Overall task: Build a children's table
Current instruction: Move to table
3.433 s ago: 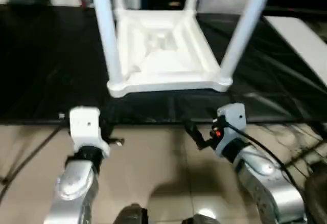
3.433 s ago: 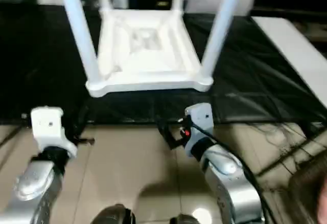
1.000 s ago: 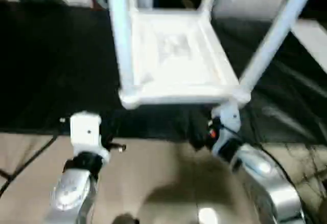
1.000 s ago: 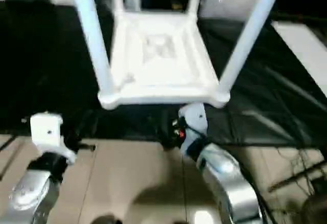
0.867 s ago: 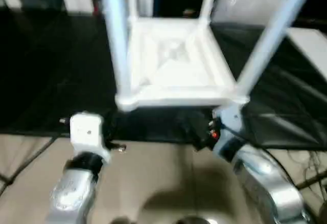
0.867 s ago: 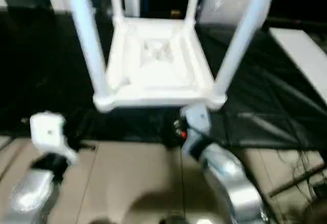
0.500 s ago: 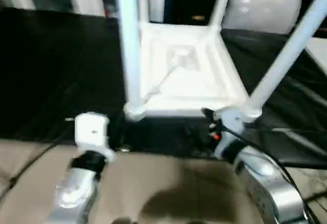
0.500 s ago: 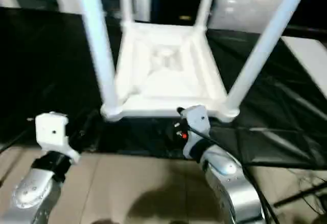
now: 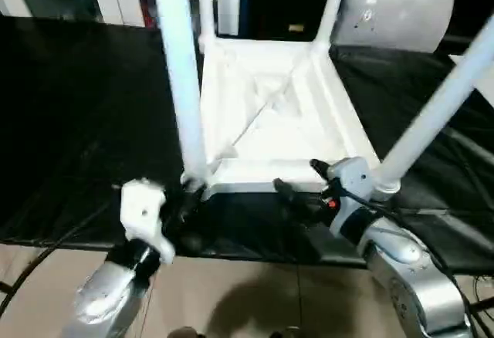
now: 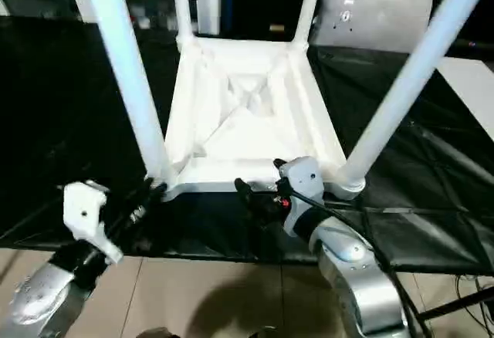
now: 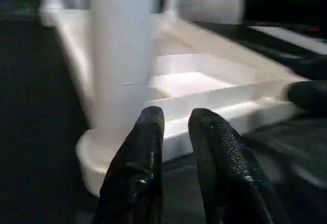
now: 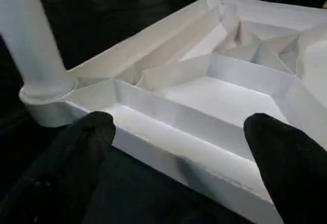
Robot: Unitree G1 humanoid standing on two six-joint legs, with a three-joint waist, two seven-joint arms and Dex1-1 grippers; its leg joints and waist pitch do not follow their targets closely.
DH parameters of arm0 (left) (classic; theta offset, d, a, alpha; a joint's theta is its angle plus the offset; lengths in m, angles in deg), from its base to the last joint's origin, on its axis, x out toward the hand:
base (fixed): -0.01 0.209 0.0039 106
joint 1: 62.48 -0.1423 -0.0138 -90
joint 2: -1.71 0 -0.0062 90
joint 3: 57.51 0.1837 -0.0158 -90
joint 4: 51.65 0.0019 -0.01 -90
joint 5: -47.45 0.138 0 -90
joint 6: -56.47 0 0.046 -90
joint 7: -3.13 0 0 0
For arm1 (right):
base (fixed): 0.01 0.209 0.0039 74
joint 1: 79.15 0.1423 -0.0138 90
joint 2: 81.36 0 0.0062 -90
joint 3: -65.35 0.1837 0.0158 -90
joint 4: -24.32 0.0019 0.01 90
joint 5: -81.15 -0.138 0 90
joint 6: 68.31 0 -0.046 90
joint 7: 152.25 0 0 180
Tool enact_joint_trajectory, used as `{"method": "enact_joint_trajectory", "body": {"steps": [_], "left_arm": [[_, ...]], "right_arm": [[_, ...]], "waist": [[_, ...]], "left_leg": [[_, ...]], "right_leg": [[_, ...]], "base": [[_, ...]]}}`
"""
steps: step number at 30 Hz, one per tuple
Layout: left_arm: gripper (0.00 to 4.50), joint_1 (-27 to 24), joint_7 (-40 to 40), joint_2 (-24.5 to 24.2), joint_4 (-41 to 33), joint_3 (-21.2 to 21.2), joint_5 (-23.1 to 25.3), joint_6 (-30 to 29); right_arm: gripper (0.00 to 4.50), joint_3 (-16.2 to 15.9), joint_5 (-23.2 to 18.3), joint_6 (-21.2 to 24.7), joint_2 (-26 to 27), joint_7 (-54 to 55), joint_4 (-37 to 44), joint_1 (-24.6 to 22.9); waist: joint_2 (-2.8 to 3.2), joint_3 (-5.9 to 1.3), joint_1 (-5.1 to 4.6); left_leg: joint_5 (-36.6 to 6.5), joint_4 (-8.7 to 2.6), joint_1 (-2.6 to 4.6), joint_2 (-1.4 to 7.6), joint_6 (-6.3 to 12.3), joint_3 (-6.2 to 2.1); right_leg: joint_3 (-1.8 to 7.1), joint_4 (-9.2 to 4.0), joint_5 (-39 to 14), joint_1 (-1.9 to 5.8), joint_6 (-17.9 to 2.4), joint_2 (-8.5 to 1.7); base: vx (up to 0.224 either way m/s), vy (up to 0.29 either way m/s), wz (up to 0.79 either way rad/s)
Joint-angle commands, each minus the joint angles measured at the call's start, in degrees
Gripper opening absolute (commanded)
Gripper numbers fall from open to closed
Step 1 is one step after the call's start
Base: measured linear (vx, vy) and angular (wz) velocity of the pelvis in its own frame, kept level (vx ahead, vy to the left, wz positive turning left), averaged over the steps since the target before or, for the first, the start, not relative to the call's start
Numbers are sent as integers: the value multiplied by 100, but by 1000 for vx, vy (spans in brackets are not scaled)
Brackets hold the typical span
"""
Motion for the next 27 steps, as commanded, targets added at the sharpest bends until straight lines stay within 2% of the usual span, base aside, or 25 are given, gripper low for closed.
{"method": "enact_joint_trajectory", "body": {"steps": [1,2,3,4,6,7,9,11,12,13,14,16,19,22,24,25,27], "left_arm": [[143,-60,-529,-283,-68,41,-243,-175],[152,-60,-529,-283,-68,41,-243,-175],[152,-25,-692,-388,-21,4,-342,-229],[160,121,-1003,-594,110,-102,-538,-342],[167,121,-1003,-594,110,-102,-538,-342],[189,184,-1085,-661,166,-144,-583,-367],[197,296,-1226,-798,285,-208,-652,-401],[197,524,-1368,-1015,535,-383,-736,-416],[206,594,-1392,-1102,627,-482,-764,-440],[231,607,-1435,-1168,659,-539,-833,-489],[231,608,-1443,-1179,664,-549,-846,-498],[240,605,-1536,-1308,758,-606,-840,-489],[270,670,-1519,-1382,922,-736,-769,-427],[288,774,-1512,-1464,1097,-863,-771,-379],[298,870,-1522,-1523,1214,-964,-801,-366],[320,922,-1541,-1542,1254,-998,-841,-379],[329,1027,-1578,-1572,1346,-1026,-901,-390]], "right_arm": [[450,94,-222,-18,-129,-291,-54,-30],[450,94,-222,-18,-129,-291,-54,-30],[450,92,-286,-27,-172,-423,-80,-18],[450,119,-400,-26,-259,-651,-152,22],[450,119,-400,-26,-259,-651,-152,22],[450,118,-426,-26,-298,-729,-182,41],[450,88,-432,-41,-372,-839,-227,76],[450,55,-457,-64,-455,-980,-285,126],[450,27,-463,-83,-485,-1050,-298,144],[450,7,-471,-95,-509,-1090,-302,152],[450,3,-473,-97,-514,-1097,-302,153],[450,-28,-522,-87,-537,-1185,-272,136],[450,-66,-499,-102,-551,-1210,-263,120],[450,-83,-475,-112,-543,-1211,-265,117],[450,-95,-464,-113,-528,-1209,-250,109],[450,-101,-463,-112,-517,-1206,-241,105],[450,-117,-457,-120,-497,-1207,-246,99]], "waist": [[64,-58,-36],[64,-58,-36],[31,-38,-41],[34,-45,-35],[36,-56,-32],[28,-77,-30],[22,-83,-25],[33,-116,-11],[44,-132,-6],[29,-154,-8],[29,-154,-8],[36,-177,-5],[45,-176,-1],[48,-142,-1],[40,-115,-3],[45,-111,-3],[46,-116,-1]], "left_leg": [[-1419,-722,70,568,83,-111],[-1419,-722,70,568,83,-111],[-1832,-740,91,568,-29,-98],[-1777,-741,104,574,-86,-83],[-1549,-745,82,568,-53,-60],[-1190,-742,60,583,17,-19],[-1021,-740,47,591,58,8],[-775,-710,69,565,132,60],[-622,-708,51,566,157,72],[-414,-694,50,566,218,85],[-414,-694,50,566,218,85],[27,-674,36,570,375,100],[196,-661,49,584,521,119],[-171,-693,64,595,478,125],[-475,-723,71,604,378,124],[-572,-728,79,608,320,124],[-555,-734,80,609,261,125]], "right_leg": [[241,-435,-1312,224,-1269,-458],[241,-435,-1312,224,-1269,-458],[251,-499,-2031,206,-1118,-487],[279,-523,-2212,159,-1001,-492],[285,-511,-1975,170,-1014,-485],[279,-484,-1521,185,-1101,-470],[275,-469,-1345,187,-1140,-468],[272,-440,-1091,165,-1202,-441],[263,-419,-827,180,-1243,-430],[258,-389,-501,196,-1304,-429],[258,-389,-501,196,-1304,-429],[246,-336,111,209,-1446,-425],[236,-311,407,200,-1608,-423],[234,-354,-47,189,-1641,-427],[240,-388,-475,177,-1593,-429],[249,-395,-630,170,-1557,-436],[253,-395,-661,162,-1516,-434]], "base": [[-94,-9,1],[-94,-9,1],[-71,-18,0],[-55,-22,-1],[-27,-11,0],[0,0,0],[0,0,0],[0,0,0],[0,0,0],[0,0,0],[0,0,0],[0,0,0],[0,0,0],[0,0,0],[0,0,0],[0,0,0],[0,0,0]]}}
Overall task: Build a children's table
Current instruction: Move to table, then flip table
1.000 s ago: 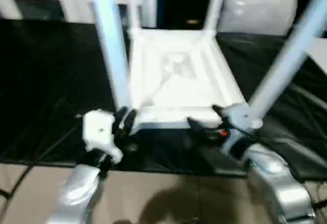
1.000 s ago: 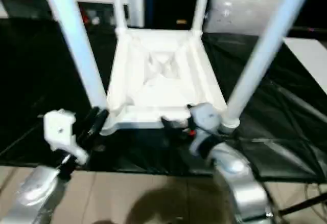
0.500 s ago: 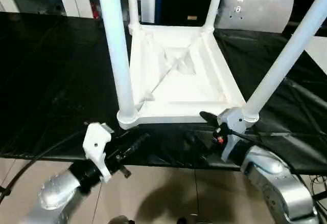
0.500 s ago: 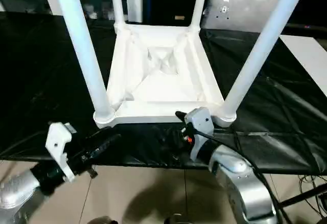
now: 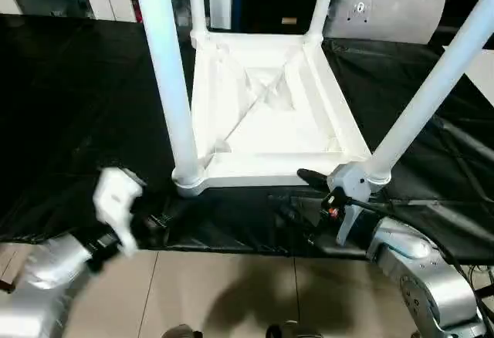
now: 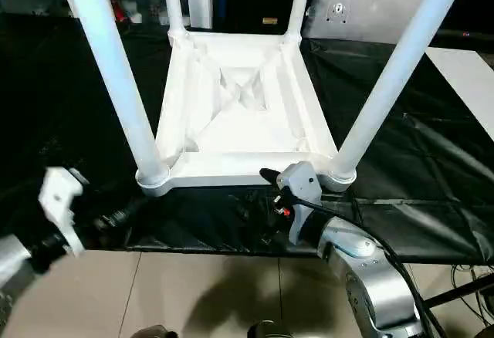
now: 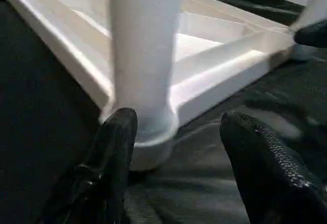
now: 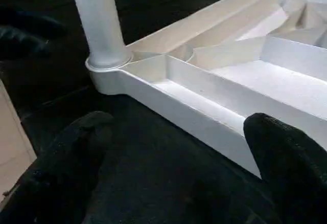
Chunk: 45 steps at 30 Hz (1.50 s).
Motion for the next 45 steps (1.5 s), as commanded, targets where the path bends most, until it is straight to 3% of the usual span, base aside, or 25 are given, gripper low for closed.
{"method": "enact_joint_trajectory", "body": {"steps": [1,4,8,13,15,16,17,19,22,24,27,30,33,34,35,38,39,40,43,45], "left_arm": [[336,136,-101,-34,154,-12,-45,49],[369,385,-167,10,428,58,-21,125],[381,991,-183,139,1215,265,257,373],[419,1374,-174,208,1729,380,413,601],[444,1475,-196,254,1835,379,387,637],[444,1509,-236,284,1865,379,348,660],[444,1521,-261,300,1874,379,324,671],[397,1540,-300,355,1941,414,344,780],[411,1530,-356,399,1994,489,370,898],[357,1531,-386,426,2029,513,401,974],[373,1548,-413,445,2062,512,413,1005],[309,1567,-434,470,2091,506,415,1039],[322,1578,-436,485,2126,499,382,1075],[271,1579,-436,487,2131,498,375,1080],[261,1580,-437,486,2136,495,372,1084],[285,1580,-443,504,2152,471,337,1075],[275,1579,-425,521,2162,455,331,1065],[238,1579,-423,527,2166,450,332,1065],[257,1584,-395,576,2165,417,299,1050],[221,1570,-320,639,2115,384,240,966]], "right_arm": [[450,-23,-9,-53,4,-36,-20,-10],[450,-54,9,-57,32,-16,-16,-20],[450,-109,38,-16,102,98,35,-38],[450,-180,57,36,162,200,108,-93],[450,-192,67,113,172,249,133,-118],[450,-203,99,145,167,283,145,-137],[450,-209,117,159,163,301,153,-151],[450,-208,128,211,160,330,167,-183],[450,-222,148,204,161,354,154,-198],[450,-237,149,211,161,376,140,-195],[450,-240,139,218,176,402,128,-178],[450,-238,137,227,205,420,118,-160],[450,-227,129,239,219,460,116,-159],[450,-225,131,238,221,469,115,-159],[450,-226,130,244,221,472,113,-159],[450,-242,139,259,218,503,110,-162],[450,-246,146,263,224,516,108,-167],[450,-247,150,265,226,524,110,-170],[450,-242,156,270,241,563,117,-175],[450,-225,134,299,271,606,129,-194]], "waist": [[49,-221,4],[58,-232,13],[57,-243,16],[47,-264,5],[58,-265,10],[94,-256,17],[78,-258,12],[85,-241,14],[82,-222,17],[77,-218,19],[77,-222,17],[81,-236,13],[77,-250,14],[80,-251,17],[81,-258,18],[84,-252,17],[84,-246,18],[83,-245,17],[84,-235,19],[83,-234,17]], "left_leg": [[-666,-559,4,444,325,-109],[-484,-551,0,439,346,-103],[-325,-548,-11,435,360,-97],[-239,-532,-14,433,351,-85],[-136,-526,-11,440,371,-81],[-140,-528,-10,443,374,-82],[-189,-532,-6,450,363,-76],[-267,-544,-20,460,358,-75],[-412,-557,-20,467,346,-71],[-441,-562,-13,470,335,-68],[-396,-562,-22,477,327,-66],[-234,-550,-30,477,367,-62],[-50,-531,-35,467,430,-53],[21,-524,-35,468,464,-51],[101,-515,-40,469,502,-50],[110,-513,-46,472,568,-47],[84,-515,-42,475,565,-43],[67,-518,-43,479,561,-45],[-76,-531,-43,486,515,-46],[-107,-531,-40,486,471,-38]], "right_leg": [[266,-371,-672,197,-1460,-446],[268,-351,-452,200,-1466,-447],[265,-340,-237,215,-1477,-457],[272,-331,-83,235,-1501,-472],[268,-317,97,232,-1561,-474],[266,-310,124,225,-1596,-474],[265,-319,121,225,-1621,-471],[267,-323,100,225,-1648,-475],[278,-345,-95,218,-1624,-483],[281,-353,-165,214,-1607,-486],[280,-344,-113,215,-1604,-486],[279,-323,115,212,-1627,-485],[275,-298,401,211,-1664,-475],[270,-289,507,209,-1682,-479],[267,-277,622,210,-1707,-477],[262,-279,647,211,-1740,-479],[264,-282,594,203,-1747,-482],[264,-283,568,204,-1751,-483],[266,-302,389,202,-1739,-486],[271,-303,359,197,-1740,-489]], "base": [[0,0,0],[0,0,0],[0,0,0],[0,0,0],[0,0,0],[0,0,0],[0,0,0],[0,0,0],[0,0,0],[0,0,0],[0,0,0],[0,0,0],[0,0,0],[0,0,0],[0,0,0],[0,0,0],[0,0,0],[0,0,0],[0,0,0],[0,0,0]]}}
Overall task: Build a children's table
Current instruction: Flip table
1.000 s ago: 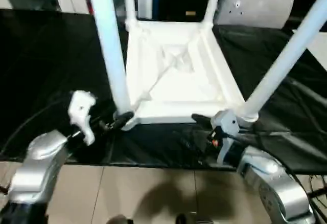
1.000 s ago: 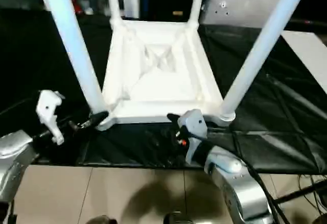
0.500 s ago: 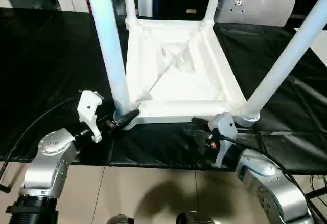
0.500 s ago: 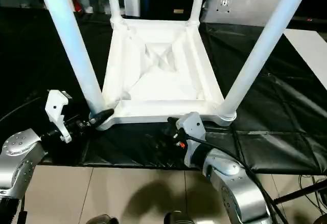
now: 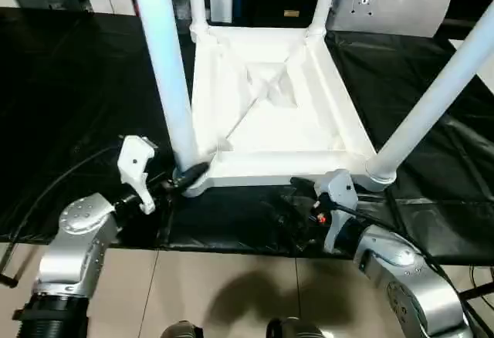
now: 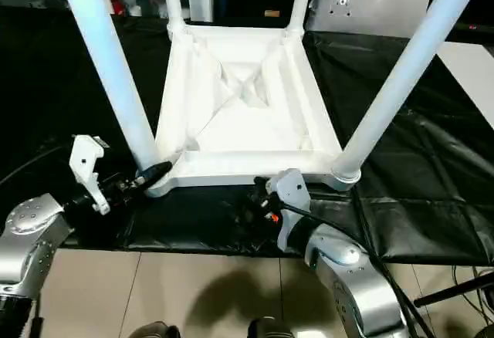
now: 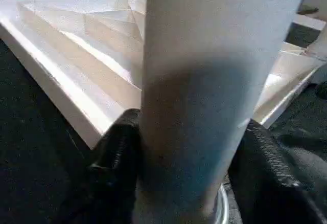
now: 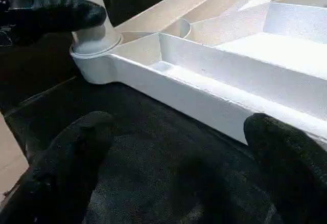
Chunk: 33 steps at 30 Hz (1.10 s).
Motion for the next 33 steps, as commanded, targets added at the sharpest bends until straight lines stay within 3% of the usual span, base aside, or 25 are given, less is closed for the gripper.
{"method": "enact_joint_trajectory", "body": {"steps": [1,3,10,15,18,21,24,27,29,33], "left_arm": [[221,-3,98,80,-44,-46,-141,-94],[217,-79,404,249,-206,-134,-215,-277],[209,-522,1363,957,-889,-194,-368,-719],[209,-627,2222,1698,-1233,-292,-592,-1011],[210,-556,2670,2171,-1354,-424,-831,-1075],[210,-528,2739,2258,-1373,-400,-784,-1108],[210,-529,2775,2365,-1485,-344,-787,-1220],[210,-540,2798,2455,-1613,-298,-771,-1358],[210,-556,2809,2486,-1643,-252,-755,-1380],[210,-575,2859,2525,-1695,-202,-836,-1432]], "right_arm": [[450,19,4,65,24,72,100,-72],[450,60,-8,87,87,171,121,-106],[450,309,-115,73,329,509,184,-192],[450,540,-219,164,604,887,277,-218],[450,703,-319,206,844,1165,259,-138],[450,877,-368,248,1005,1386,166,13],[450,1196,-551,258,1254,1656,15,228],[450,1512,-864,245,1521,1865,-151,464],[450,1709,-1120,194,1711,1973,-297,674],[450,2203,-1688,200,2171,2404,-701,1137]], "waist": [[68,-258,15],[95,-256,16],[65,-221,4],[50,-199,-6],[16,-211,-10],[19,-210,-17],[23,-245,-37],[44,-283,-16],[39,-290,0],[47,-292,-5]], "left_leg": [[-151,-504,47,454,441,-103],[-158,-511,34,467,399,-110],[-415,-533,-2,479,350,-108],[-334,-519,-21,462,394,-93],[-426,-513,-22,434,396,-73],[-393,-518,-35,412,390,-76],[-199,-504,-30,405,417,-80],[224,-469,-12,403,575,-68],[360,-458,-14,400,666,-59],[336,-454,10,408,680,-42]], "right_leg": [[269,-297,336,295,-1740,-489],[268,-288,378,303,-1742,-491],[279,-344,3,316,-1700,-499],[296,-382,-253,308,-1603,-495],[304,-435,-703,296,-1453,-487],[295,-444,-811,284,-1344,-463],[282,-419,-594,282,-1308,-450],[265,-338,213,295,-1405,-427],[259,-311,454,301,-1483,-427],[252,-306,363,288,-1544,-422]], "base": [[0,0,0],[0,0,0],[0,0,0],[0,0,0],[0,0,0],[0,0,0],[0,0,0],[0,0,0],[0,0,0],[0,0,0]]}}
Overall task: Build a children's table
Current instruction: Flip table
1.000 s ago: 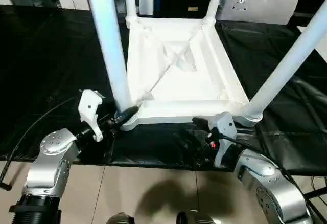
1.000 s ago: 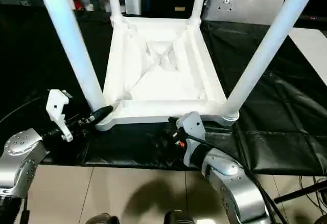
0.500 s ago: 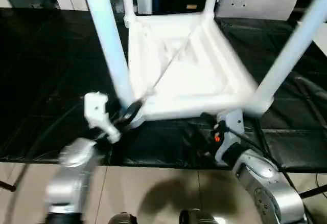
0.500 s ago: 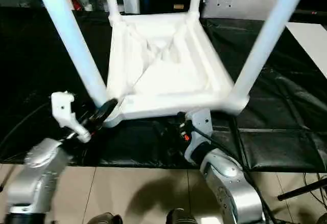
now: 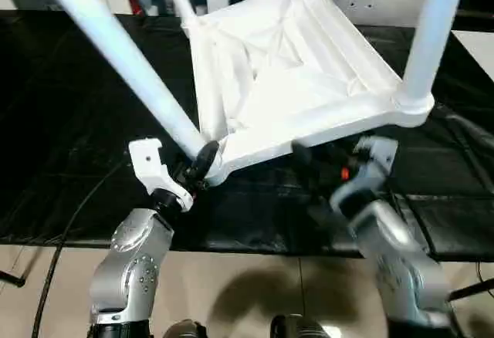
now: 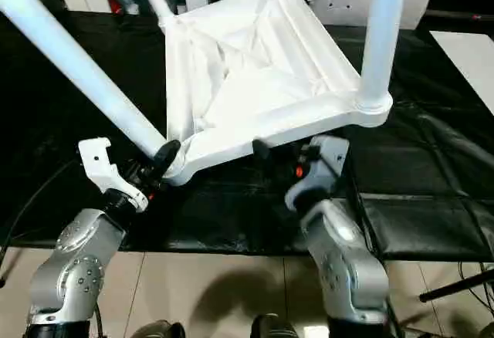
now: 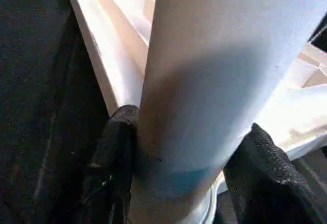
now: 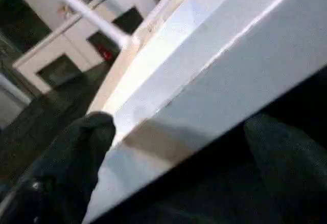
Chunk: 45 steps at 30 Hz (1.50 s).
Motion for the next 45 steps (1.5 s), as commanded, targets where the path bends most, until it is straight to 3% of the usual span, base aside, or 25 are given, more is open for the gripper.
{"method": "enact_joint_trajectory", "body": {"steps": [1,9,13,18,21,24,32,35,41,45], "left_arm": [[210,-64,0,201,-66,29,-462,-169],[210,-65,-31,297,-197,120,-512,-338],[210,-66,-100,319,-243,232,-554,-453],[210,-107,-200,342,-316,392,-546,-578],[210,-121,-184,361,-354,379,-531,-625],[210,-148,-146,381,-393,354,-520,-651],[210,-179,-126,370,-393,319,-507,-696],[210,-192,-135,372,-378,330,-485,-703],[210,-196,-141,326,-359,347,-427,-732],[210,-226,-69,223,-364,408,-236,-777]], "right_arm": [[450,338,-395,-19,269,254,-204,207],[450,793,-1084,54,710,426,-947,845],[450,822,-1250,10,768,315,-1448,1228],[450,995,-1292,-353,925,177,-2316,1880],[416,1064,-1404,-648,1014,161,-2563,2083],[392,1073,-1508,-796,1057,174,-2647,2143],[331,964,-1492,-1001,1054,39,-2795,2172],[306,908,-1532,-1057,1048,34,-2772,2137],[250,863,-1594,-1128,1036,59,-2752,2099],[240,835,-1638,-1158,1020,92,-2688,2079]], "waist": [[-47,-349,9],[-58,-371,19],[-33,-397,36],[-45,-383,59],[-69,-388,65],[-107,-391,65],[-91,-396,58],[-62,-386,57],[-79,-370,44],[-86,-380,34]], "left_leg": [[266,-391,15,389,677,-84],[473,-363,-3,368,743,-63],[671,-335,15,367,825,-60],[546,-333,8,376,861,-35],[566,-332,0,376,862,-35],[634,-322,-9,369,952,-29],[757,-298,-23,366,1118,-26],[696,-298,-25,367,1107,-27],[403,-325,-34,367,941,-22],[442,-322,-35,361,919,-22]], "right_leg": [[252,-297,366,313,-1535,-417],[247,-260,620,337,-1546,-422],[232,-221,846,330,-1633,-410],[232,-233,686,320,-1689,-425],[227,-223,629,329,-1666,-424],[228,-216,685,334,-1642,-427],[215,-202,718,310,-1674,-413],[217,-208,655,298,-1684,-412],[221,-242,363,304,-1626,-409],[222,-235,460,305,-1588,-404]], "base": [[0,0,0],[0,0,0],[0,0,0],[0,0,0],[0,0,0],[0,0,0],[0,0,0],[0,0,0],[0,0,0],[0,0,0]]}}
